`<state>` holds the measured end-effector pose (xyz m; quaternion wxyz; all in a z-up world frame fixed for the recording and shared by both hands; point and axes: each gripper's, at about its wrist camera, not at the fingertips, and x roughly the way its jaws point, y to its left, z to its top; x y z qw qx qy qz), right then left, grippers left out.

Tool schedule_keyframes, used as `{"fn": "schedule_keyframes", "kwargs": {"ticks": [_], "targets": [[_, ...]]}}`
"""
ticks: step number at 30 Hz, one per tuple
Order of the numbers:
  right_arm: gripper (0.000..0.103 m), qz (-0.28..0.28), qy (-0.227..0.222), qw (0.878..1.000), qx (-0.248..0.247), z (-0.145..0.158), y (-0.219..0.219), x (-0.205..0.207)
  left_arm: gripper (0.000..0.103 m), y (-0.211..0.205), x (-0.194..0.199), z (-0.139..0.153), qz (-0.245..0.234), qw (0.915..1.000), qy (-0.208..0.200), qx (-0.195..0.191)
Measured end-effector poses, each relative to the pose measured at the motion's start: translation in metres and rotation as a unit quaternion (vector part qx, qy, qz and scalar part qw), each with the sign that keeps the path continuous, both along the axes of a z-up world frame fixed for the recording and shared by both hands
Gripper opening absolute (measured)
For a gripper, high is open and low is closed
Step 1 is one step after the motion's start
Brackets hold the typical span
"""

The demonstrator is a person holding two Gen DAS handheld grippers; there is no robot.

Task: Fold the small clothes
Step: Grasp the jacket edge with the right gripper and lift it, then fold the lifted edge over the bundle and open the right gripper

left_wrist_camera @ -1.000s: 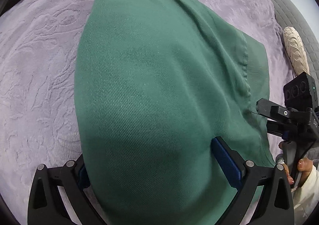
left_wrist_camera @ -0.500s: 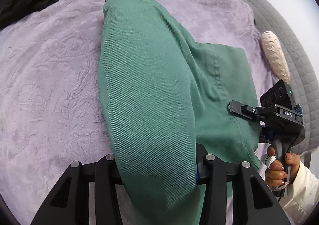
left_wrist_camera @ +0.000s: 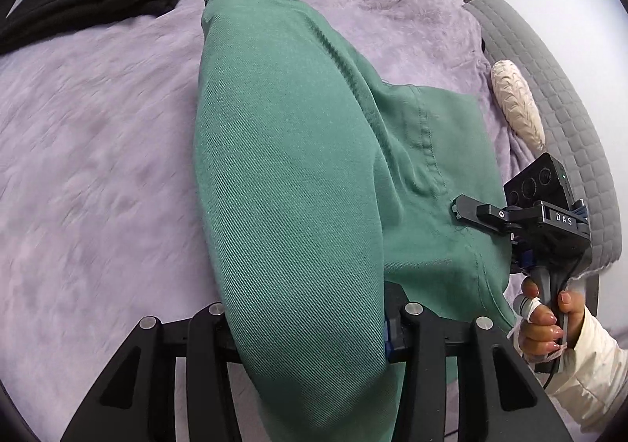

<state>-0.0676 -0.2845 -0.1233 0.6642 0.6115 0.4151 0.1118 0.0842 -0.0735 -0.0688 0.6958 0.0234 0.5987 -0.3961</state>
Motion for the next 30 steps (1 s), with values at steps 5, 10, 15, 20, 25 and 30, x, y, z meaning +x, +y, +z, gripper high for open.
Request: {"fn": "schedule_keyframes", "kwargs": {"ticks": [5, 10, 15, 20, 25, 30], "targets": [[0.028, 0.003, 0.092, 0.996, -0.018, -0.041, 0.045, -0.011, 0.049, 0.061, -0.013, -0.034, 0.005, 0.9984, 0.022, 0.051], [0.052, 0.008, 0.149, 0.980, -0.130, -0.023, 0.043, -0.026, 0.054, 0.101, -0.018, -0.065, 0.038, 0.9934, 0.059, 0.091], [0.052, -0.014, 0.129, 0.968, -0.213, 0.020, 0.021, -0.018, 0.054, 0.127, -0.022, -0.030, 0.042, 0.9951, 0.012, 0.088], [0.022, 0.027, 0.111, 0.963, -0.243, 0.020, 0.037, 0.032, 0.054, 0.132, -0.028, -0.010, 0.044, 0.9945, -0.021, 0.093], [0.005, 0.046, 0.169, 0.936, -0.305, -0.014, 0.028, 0.045, 0.054, 0.128, -0.041, -0.021, 0.040, 0.9917, -0.026, 0.120], [0.005, 0.049, 0.191, 0.938, -0.286, -0.045, 0.016, 0.043, 0.069, 0.140, -0.050, -0.034, 0.069, 0.9898, -0.014, 0.124]]}}
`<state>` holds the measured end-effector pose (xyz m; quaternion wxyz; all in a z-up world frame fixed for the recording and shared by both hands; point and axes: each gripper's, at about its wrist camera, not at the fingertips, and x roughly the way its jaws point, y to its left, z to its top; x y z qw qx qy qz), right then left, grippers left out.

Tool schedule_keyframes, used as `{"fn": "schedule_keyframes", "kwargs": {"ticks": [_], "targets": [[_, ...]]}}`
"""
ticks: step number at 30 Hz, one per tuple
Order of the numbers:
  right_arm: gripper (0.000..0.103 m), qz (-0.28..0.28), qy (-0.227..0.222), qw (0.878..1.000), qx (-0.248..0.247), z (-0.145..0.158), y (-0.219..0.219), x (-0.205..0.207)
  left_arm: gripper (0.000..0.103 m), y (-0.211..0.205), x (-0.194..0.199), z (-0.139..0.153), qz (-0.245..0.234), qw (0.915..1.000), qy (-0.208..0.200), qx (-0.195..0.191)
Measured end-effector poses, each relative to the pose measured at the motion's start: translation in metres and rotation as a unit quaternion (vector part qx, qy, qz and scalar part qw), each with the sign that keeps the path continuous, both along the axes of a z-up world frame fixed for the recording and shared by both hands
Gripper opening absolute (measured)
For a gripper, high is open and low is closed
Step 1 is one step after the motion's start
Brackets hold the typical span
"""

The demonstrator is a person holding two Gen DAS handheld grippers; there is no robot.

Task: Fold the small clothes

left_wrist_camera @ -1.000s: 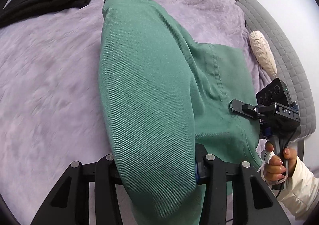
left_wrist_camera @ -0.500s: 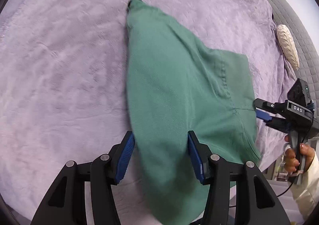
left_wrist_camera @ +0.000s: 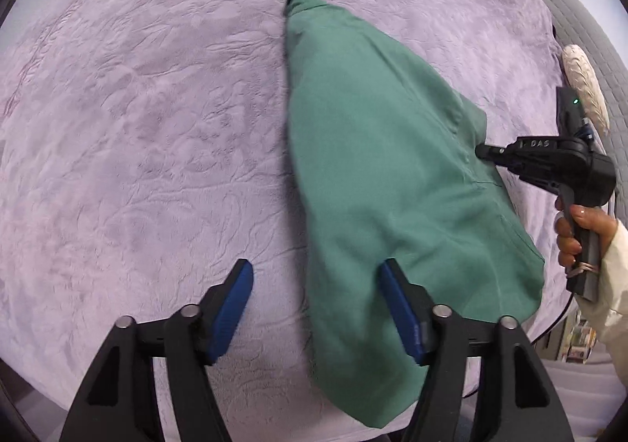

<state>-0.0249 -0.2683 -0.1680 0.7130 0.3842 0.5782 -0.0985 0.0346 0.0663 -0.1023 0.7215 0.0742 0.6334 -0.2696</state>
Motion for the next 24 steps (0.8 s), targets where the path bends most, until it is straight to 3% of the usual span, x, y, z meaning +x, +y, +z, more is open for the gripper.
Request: {"fn": "schedule_keyframes", "kwargs": {"ticks": [7, 15, 21, 24], "targets": [[0.007, 0.002, -0.006, 1.000, -0.005, 0.038, 0.005, -0.024, 0.069, 0.002, -0.008, 0.013, -0.020, 0.9993, -0.017, 0.026], [0.008, 0.078, -0.035, 0.996, 0.007, 0.092, 0.062, -0.071, 0.069, -0.009, -0.035, 0.017, -0.065, 0.9975, 0.002, 0.029], [0.008, 0.110, 0.001, 0.994, 0.008, 0.089, 0.096, -0.089, 0.069, -0.012, -0.064, -0.016, -0.110, 0.9916, 0.002, 0.068], [0.008, 0.122, 0.028, 0.992, -0.012, 0.082, 0.101, -0.096, 0.082, -0.005, -0.062, -0.021, -0.087, 0.9939, 0.008, 0.067]]}}
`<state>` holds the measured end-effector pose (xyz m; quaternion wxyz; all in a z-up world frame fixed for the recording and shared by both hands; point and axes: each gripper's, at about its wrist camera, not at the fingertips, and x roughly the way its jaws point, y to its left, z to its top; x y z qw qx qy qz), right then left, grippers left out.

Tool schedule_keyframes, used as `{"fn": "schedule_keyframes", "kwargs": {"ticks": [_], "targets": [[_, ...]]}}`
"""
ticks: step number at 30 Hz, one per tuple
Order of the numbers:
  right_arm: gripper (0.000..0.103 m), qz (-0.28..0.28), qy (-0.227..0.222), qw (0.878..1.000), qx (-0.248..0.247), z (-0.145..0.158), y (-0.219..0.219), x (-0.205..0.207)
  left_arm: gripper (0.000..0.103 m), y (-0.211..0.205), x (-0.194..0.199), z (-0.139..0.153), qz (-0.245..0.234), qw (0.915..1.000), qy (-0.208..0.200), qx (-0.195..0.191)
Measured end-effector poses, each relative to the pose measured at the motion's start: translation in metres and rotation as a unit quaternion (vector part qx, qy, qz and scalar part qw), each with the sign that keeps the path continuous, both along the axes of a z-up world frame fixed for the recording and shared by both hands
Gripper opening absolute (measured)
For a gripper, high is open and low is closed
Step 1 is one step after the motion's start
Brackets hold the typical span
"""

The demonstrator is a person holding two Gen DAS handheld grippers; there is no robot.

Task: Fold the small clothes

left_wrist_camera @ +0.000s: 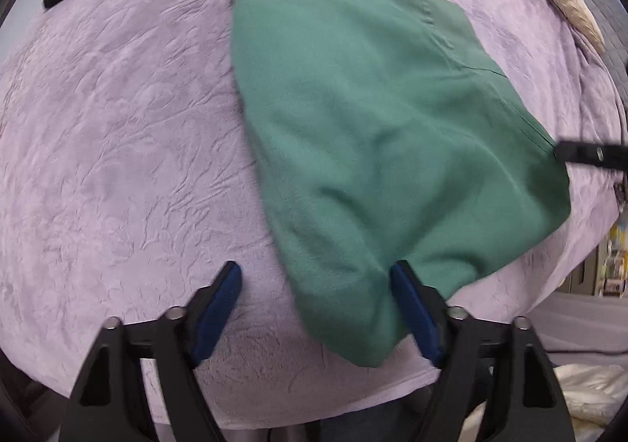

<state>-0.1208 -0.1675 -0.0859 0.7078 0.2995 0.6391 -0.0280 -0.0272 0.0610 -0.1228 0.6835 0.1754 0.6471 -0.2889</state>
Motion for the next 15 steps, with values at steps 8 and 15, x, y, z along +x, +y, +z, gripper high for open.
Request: {"fn": "schedule_keyframes", "kwargs": {"ticks": [8, 15], "targets": [[0.072, 0.006, 0.030, 0.999, -0.029, -0.009, -0.001, -0.002, 0.083, 0.007, 0.002, -0.002, 0.014, 0.9998, 0.013, -0.003], [0.021, -0.003, 0.037, 0.999, -0.020, -0.017, -0.006, -0.003, 0.083, 0.008, 0.003, -0.005, 0.024, 0.9995, 0.021, -0.002]]}}
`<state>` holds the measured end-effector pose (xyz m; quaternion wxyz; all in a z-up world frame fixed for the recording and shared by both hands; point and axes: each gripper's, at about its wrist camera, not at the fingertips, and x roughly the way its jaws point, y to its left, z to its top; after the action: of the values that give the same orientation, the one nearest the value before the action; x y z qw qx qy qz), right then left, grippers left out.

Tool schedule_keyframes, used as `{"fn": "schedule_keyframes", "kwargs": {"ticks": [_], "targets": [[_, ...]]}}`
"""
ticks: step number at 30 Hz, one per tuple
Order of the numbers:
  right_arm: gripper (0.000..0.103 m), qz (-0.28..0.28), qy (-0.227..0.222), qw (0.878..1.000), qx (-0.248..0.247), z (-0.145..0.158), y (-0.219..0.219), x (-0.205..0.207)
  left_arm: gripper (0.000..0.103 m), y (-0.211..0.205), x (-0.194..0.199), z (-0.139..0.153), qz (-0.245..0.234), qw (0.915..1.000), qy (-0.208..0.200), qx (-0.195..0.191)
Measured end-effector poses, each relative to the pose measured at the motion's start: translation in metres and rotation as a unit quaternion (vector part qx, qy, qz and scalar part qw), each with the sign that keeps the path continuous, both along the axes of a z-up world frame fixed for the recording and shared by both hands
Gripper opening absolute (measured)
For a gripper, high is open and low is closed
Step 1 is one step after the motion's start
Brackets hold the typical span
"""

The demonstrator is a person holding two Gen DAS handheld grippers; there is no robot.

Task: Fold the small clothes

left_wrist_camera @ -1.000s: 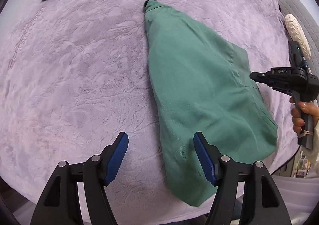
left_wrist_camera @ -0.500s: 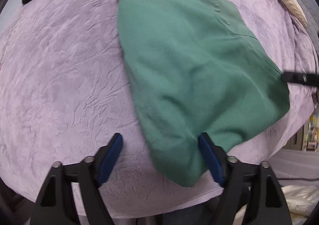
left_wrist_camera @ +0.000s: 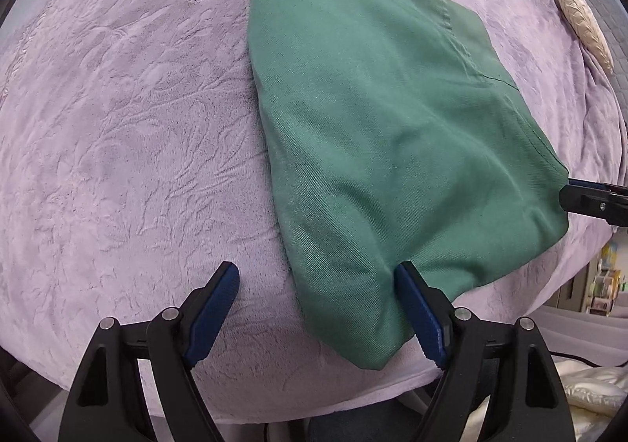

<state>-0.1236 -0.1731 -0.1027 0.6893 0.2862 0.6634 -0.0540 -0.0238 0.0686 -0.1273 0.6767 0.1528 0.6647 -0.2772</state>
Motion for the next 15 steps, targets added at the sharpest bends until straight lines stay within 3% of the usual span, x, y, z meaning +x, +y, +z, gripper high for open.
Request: {"fn": "schedule_keyframes", "kwargs": {"ticks": [1, 9, 10, 15], "targets": [[0.014, -0.008, 0.005, 1.000, 0.006, -0.005, -0.002, -0.002, 0.083, -0.001, 0.000, 0.000, 0.000, 1.0000, 0.000, 0.001], [0.014, -0.056, 0.035, 0.998, 0.025, -0.049, -0.015, -0.018, 0.083, -0.003, 0.001, -0.003, -0.002, 1.0000, 0.003, -0.003], [0.014, -0.061, 0.036, 0.997, 0.028, -0.053, -0.015, -0.017, 0.087, -0.004, 0.001, -0.003, -0.003, 1.0000, 0.002, -0.001], [0.014, -0.070, 0.038, 0.996, 0.036, -0.057, -0.017, -0.018, 0.089, -0.006, 0.001, -0.003, -0.007, 1.0000, -0.002, 0.005]]}}
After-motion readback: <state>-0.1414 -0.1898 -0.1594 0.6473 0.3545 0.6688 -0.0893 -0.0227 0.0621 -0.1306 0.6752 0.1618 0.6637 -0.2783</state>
